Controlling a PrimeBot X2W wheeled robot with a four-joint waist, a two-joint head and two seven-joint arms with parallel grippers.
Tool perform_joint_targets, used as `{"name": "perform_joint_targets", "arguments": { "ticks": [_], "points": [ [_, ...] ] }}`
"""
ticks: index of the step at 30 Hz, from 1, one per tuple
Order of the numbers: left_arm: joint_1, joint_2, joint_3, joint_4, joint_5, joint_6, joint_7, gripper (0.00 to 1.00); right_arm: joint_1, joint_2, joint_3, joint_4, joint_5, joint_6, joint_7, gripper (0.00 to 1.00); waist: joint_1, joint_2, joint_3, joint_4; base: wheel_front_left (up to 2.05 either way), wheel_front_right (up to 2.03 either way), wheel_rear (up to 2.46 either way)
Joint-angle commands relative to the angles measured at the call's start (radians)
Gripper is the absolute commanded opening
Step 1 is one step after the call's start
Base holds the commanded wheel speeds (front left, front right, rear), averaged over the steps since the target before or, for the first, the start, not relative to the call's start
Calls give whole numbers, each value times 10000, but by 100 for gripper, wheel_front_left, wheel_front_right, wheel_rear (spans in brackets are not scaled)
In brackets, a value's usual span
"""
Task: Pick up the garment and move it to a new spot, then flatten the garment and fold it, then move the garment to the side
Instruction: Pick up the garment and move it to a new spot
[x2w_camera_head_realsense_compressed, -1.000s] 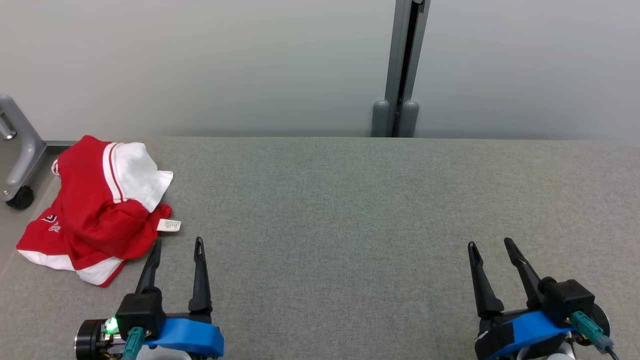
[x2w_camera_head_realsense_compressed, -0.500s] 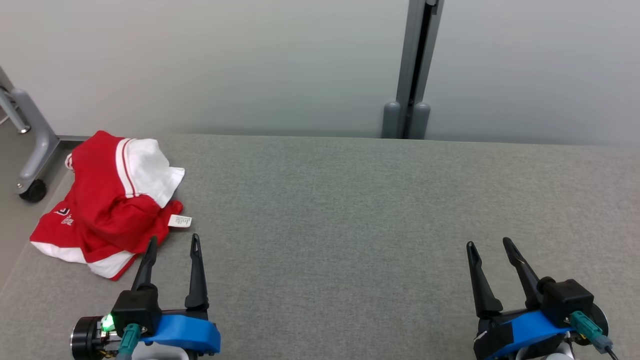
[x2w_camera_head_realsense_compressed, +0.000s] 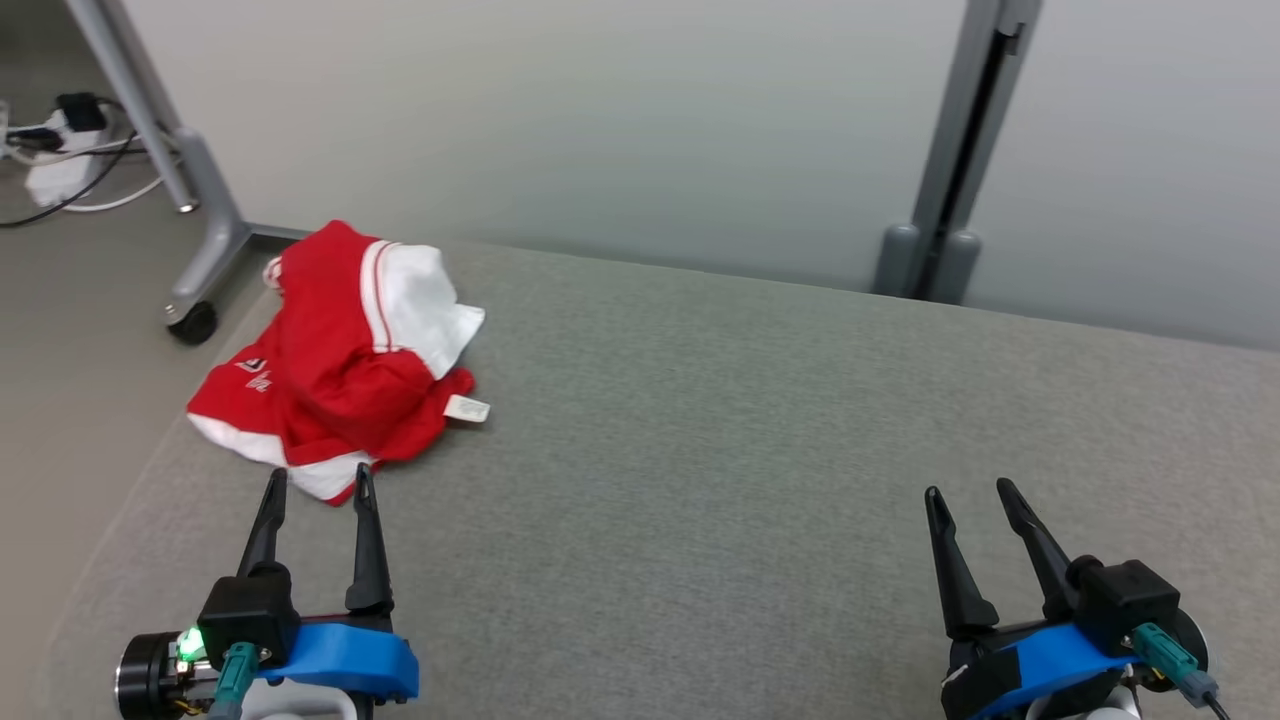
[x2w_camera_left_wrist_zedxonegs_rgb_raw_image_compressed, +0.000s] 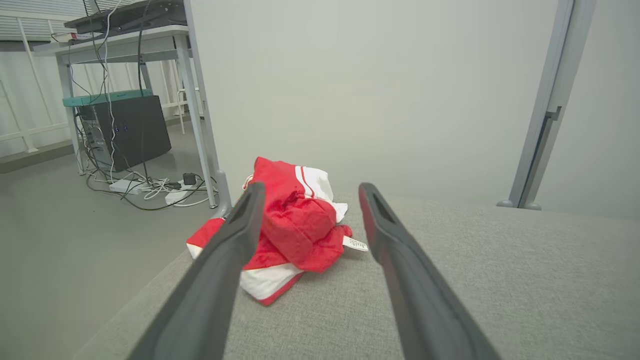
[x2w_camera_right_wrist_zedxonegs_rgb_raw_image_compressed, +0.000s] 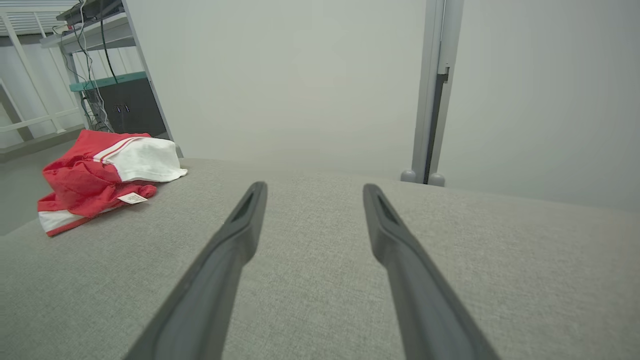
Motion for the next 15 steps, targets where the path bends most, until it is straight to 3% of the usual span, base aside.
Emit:
{"name": "perform_joint_targets", "arguments": {
  "ticks": [1, 15],
  "points": [
    [-130, 57, 57, 1, 44, 22, -28, 100, -123, -52, -1, 3, 28, 22, -35, 100, 0, 0, 107, 190, 0, 0, 0],
    [76, 255, 276, -108, -36, 91, -28, 100, -35, -52, 67, 113, 54, 22, -35, 100, 0, 0, 57, 1848, 0, 0, 0]
  ]
}}
